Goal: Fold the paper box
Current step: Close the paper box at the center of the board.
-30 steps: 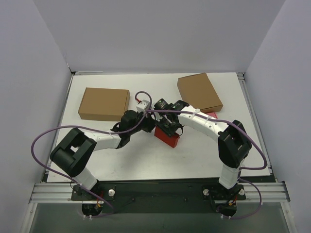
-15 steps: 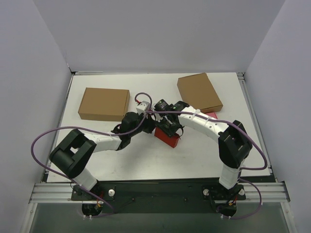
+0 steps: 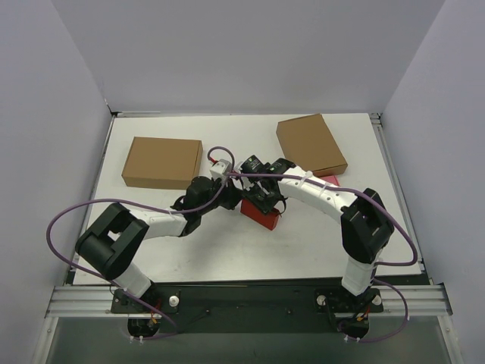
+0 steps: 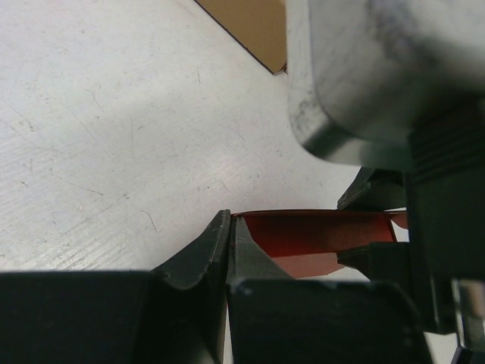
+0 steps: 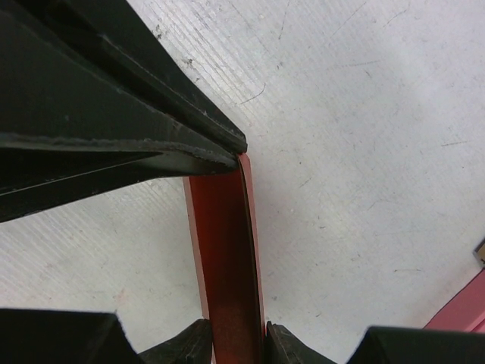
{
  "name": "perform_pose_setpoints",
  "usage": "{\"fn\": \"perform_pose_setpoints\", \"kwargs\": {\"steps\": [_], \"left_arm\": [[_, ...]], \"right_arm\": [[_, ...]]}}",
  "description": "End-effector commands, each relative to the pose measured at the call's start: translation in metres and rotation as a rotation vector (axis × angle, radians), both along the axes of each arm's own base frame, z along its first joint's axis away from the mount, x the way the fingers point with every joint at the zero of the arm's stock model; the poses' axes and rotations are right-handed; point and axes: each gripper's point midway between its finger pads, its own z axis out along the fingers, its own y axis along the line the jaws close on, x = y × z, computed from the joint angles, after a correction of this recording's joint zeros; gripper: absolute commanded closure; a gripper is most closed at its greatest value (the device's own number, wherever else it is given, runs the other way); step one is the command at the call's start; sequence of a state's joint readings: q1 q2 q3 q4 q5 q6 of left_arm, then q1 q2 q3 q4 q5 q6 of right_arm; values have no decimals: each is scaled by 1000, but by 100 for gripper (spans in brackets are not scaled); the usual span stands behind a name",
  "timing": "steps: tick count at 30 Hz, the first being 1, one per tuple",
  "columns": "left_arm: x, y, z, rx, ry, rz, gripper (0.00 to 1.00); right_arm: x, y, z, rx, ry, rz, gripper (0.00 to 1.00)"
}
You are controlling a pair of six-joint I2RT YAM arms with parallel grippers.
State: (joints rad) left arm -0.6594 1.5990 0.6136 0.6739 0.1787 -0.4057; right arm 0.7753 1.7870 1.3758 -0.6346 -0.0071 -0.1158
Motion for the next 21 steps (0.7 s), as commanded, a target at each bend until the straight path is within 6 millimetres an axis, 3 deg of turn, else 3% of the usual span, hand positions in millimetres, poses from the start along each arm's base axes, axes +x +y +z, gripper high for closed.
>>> {"fn": "perform_pose_setpoints", "kwargs": {"steps": [1,15,21], "left_arm": [[-83,53,-121,320,373,-96,100],[-71,77,-121,377,346,51,100],[-70,79,-123,396,349,67,100]], "right_arm": [[30,1,18,57,-147,-117,86],[29,-1,15,56,-146,-117,86],[28,-2,15,54,-152,-123,85]]}}
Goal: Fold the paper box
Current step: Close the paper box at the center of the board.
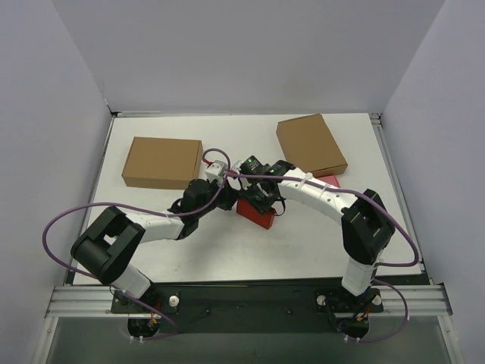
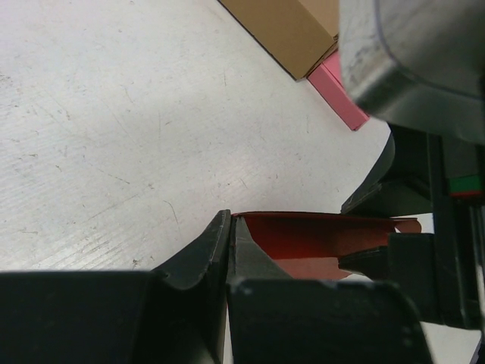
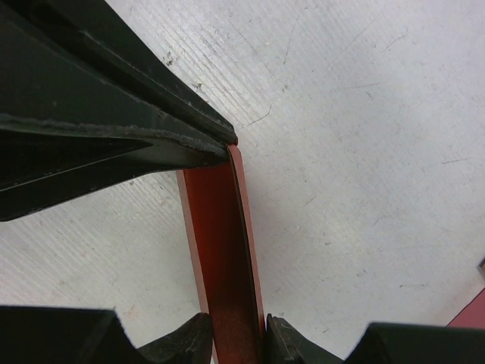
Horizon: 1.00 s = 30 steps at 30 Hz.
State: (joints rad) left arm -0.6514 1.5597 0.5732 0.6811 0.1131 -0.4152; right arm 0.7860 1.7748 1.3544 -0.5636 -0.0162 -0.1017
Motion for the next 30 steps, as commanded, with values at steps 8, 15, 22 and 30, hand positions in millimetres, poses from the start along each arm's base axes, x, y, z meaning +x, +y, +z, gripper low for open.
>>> {"fn": "perform_pose_setpoints", "kwargs": {"steps": [8,15,22,30], "left_arm": [[-73,54,-117,374,351,-31,100],[-74,49,-114,381,338,-37,100],[-73,48,-109,382,327,-34,100],[-73,46,-108,388,331,-31,100]], "right_arm": [[23,-12,31,47,-129,-147,56],[10,-19,50,109,-111,-220,33],[-13,-35,57,192,0,-341,35],[-48,-53,30,167,129,-399,49]]}}
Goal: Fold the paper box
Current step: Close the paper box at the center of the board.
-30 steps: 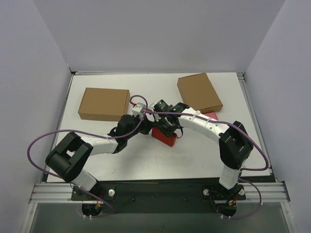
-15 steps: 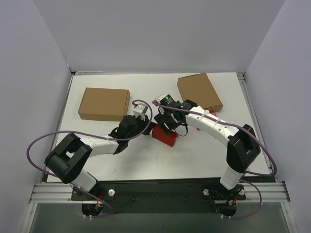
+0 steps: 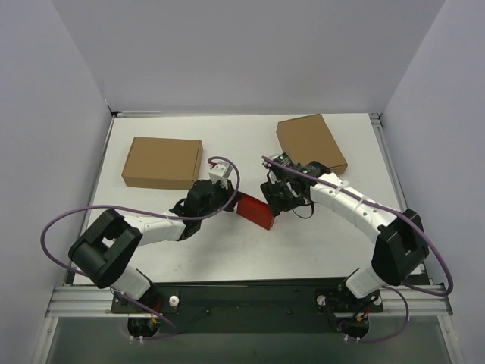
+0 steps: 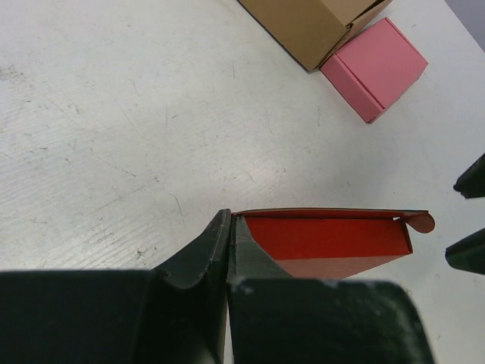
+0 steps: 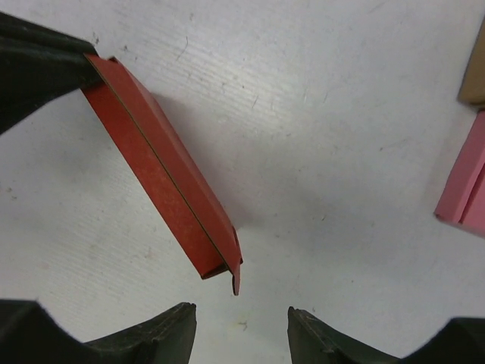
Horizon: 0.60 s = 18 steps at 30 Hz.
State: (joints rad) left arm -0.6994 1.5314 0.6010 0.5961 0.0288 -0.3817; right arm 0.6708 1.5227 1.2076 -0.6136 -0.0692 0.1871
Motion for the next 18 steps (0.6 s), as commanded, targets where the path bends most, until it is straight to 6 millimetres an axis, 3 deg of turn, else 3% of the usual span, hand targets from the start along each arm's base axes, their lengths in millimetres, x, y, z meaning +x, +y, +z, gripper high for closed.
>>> {"fn": "perform_pose_setpoints", "kwargs": {"steps": [1,18], "left_arm": [[-70,49,-111,324,351,-40,100],[-72,47,-111,330,348,-48,100]], "right_arm": [[-23,-5,-3,20,88,-28,50],[-6,2,-14,-8,95,-37,70]]}}
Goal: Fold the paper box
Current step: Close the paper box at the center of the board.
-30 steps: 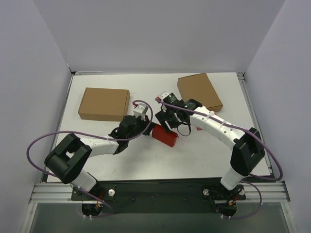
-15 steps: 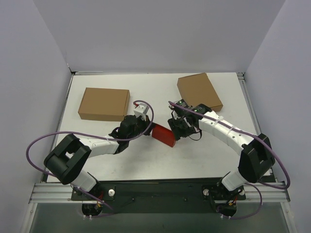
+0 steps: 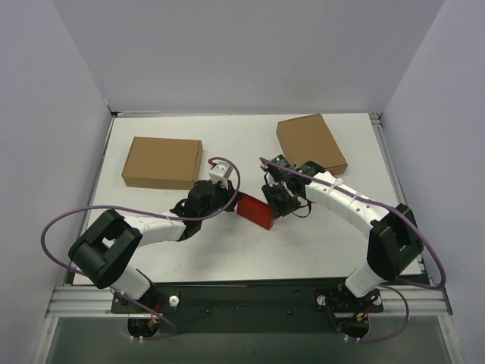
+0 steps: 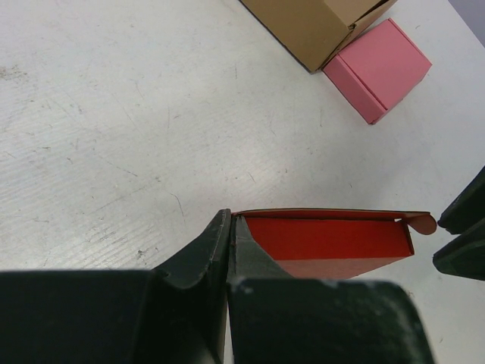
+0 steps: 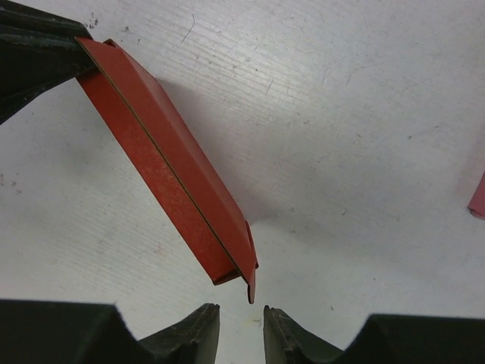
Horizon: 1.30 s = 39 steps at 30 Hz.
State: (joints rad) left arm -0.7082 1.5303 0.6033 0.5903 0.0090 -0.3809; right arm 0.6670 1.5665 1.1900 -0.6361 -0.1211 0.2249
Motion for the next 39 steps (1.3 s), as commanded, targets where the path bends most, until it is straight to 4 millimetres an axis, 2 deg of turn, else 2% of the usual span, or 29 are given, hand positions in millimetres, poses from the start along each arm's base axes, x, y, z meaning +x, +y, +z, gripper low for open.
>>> {"fn": "perform_pose_setpoints", "kwargs": {"steps": [1,11,27,39], "left_arm": [[-72,47,-111,322,351,-56,100],[-72,47,-111,324,349,-57,100],[-72,46,-111,332,342,-57,100],[-74,46,-112,367,323,-53,100]], "right_arm": [[9,2,4,-6,-9,-18,71],[18,-1,-1,-35,-29,-30,77],[18,1,5,6,6,-75,100],[30,16,16,85,86,-191,100]]}}
